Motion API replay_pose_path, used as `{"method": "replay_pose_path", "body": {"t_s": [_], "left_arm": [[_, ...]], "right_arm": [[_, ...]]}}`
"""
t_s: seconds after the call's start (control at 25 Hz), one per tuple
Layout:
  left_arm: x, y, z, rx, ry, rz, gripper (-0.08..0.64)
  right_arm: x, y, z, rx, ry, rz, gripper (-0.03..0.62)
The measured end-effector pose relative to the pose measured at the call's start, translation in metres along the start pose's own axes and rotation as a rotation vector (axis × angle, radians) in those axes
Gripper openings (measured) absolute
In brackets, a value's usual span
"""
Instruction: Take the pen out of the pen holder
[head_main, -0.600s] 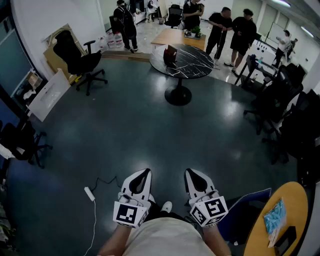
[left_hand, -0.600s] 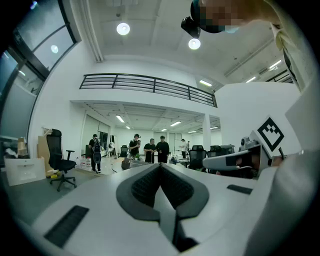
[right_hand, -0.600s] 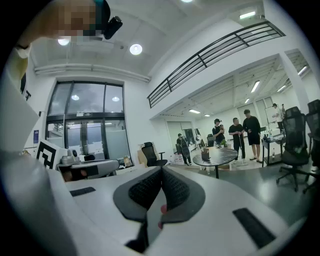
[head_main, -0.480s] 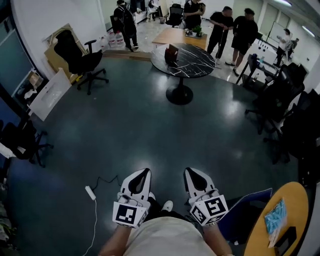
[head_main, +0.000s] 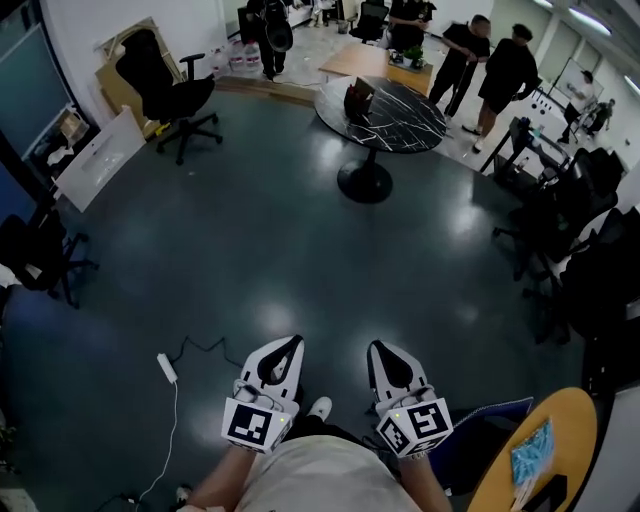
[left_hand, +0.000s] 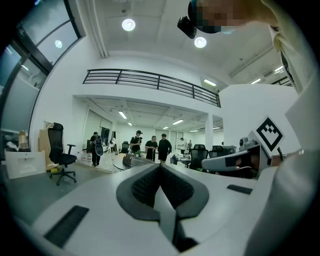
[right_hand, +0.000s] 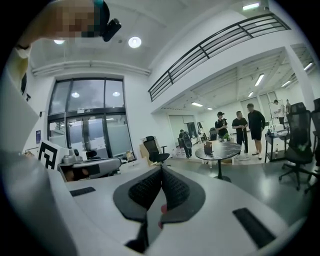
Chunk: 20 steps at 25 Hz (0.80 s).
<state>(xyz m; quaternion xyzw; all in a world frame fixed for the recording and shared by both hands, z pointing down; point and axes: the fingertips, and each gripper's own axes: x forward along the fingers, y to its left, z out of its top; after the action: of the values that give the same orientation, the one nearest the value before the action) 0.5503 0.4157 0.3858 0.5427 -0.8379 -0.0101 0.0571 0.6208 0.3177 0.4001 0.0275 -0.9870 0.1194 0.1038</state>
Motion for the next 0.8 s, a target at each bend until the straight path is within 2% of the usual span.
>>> {"method": "replay_pose_path", "body": {"t_s": [0.12,0.24,0.48,0.8], "left_arm": [[0.012,0.007,0.006,-0.026,-0.053,-0.007,0.011],[0.029,0.015,0.001,-0.036,-0.022,-0.021,0.011],[0.065,0.037,0.000,-0.091,-0.068,-0.042,0.011],[0.106,0.114,0.013,-0.102,-0.096,-0.055,0.011]], "right_arm": [[0.010,-0.003,-0.003,0.001,0.017,-0.013,0.018],[0.021,-0.012,-0.003,-0.008,0.042,-0.024,0.018],[0.049,-0.030,-0.008,-0.008,0.089,-0.056,0.018],[0.132,-0.027,0.019,-0.023,0.107,-0.064,0.018]]}}
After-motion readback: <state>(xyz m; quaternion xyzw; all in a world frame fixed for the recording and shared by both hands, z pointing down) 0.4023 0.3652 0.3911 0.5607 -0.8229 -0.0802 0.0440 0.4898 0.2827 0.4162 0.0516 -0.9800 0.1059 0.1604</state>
